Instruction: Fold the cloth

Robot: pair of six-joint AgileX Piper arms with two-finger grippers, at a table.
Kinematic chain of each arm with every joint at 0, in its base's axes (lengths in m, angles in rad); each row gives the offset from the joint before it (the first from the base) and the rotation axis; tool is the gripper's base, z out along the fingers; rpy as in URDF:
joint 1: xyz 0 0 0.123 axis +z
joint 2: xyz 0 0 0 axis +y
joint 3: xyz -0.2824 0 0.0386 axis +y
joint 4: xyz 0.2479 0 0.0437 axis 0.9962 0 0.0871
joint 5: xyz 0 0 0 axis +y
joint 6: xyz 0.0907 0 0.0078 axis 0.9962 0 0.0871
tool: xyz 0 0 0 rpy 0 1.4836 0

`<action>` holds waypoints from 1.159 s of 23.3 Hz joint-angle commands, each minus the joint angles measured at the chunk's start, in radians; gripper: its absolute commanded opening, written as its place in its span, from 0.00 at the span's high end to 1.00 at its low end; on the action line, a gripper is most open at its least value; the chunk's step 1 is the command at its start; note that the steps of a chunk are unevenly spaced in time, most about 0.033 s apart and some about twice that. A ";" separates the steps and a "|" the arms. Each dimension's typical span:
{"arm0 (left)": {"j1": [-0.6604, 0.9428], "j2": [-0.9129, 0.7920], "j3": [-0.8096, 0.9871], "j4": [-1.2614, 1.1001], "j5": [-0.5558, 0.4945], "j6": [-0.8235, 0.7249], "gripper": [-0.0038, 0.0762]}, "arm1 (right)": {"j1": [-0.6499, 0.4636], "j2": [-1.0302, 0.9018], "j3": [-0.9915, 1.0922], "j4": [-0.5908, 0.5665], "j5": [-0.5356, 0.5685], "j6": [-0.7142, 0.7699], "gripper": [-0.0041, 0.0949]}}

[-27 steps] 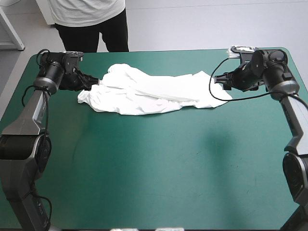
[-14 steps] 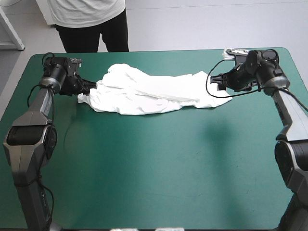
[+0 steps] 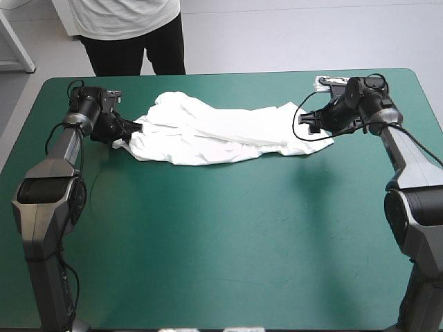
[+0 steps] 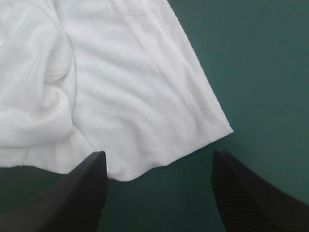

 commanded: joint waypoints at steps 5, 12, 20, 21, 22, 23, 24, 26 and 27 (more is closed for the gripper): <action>0.001 -0.053 -0.024 -0.033 -0.011 0.017 0.43 | -0.018 0.107 -0.154 -0.100 -0.028 0.039 0.37; 0.001 -0.053 -0.024 -0.049 -0.012 0.023 0.43 | -0.034 0.197 -0.157 -0.052 0.015 0.058 0.37; 0.001 -0.045 -0.024 -0.075 0.028 0.055 0.94 | -0.001 0.244 -0.118 -0.026 0.087 0.035 0.70; 0.001 -0.040 -0.024 -0.078 0.040 0.070 0.96 | 0.002 0.248 -0.103 -0.026 0.092 0.033 0.77; 0.001 -0.035 -0.024 -0.079 0.050 0.070 0.96 | 0.007 0.248 -0.092 -0.026 0.094 0.033 0.81; 0.001 -0.031 -0.024 -0.086 0.057 0.070 0.96 | 0.012 0.250 -0.080 -0.028 0.094 0.033 0.84; 0.001 -0.026 -0.024 -0.094 0.061 0.070 0.96 | 0.014 0.250 -0.070 -0.029 0.094 0.033 0.89; 0.001 -0.019 -0.024 -0.113 0.058 0.070 0.96 | 0.014 0.250 -0.064 -0.029 0.107 0.019 0.98; 0.001 -0.019 -0.024 -0.113 0.058 0.082 0.96 | 0.012 0.246 -0.064 -0.030 0.109 0.018 0.98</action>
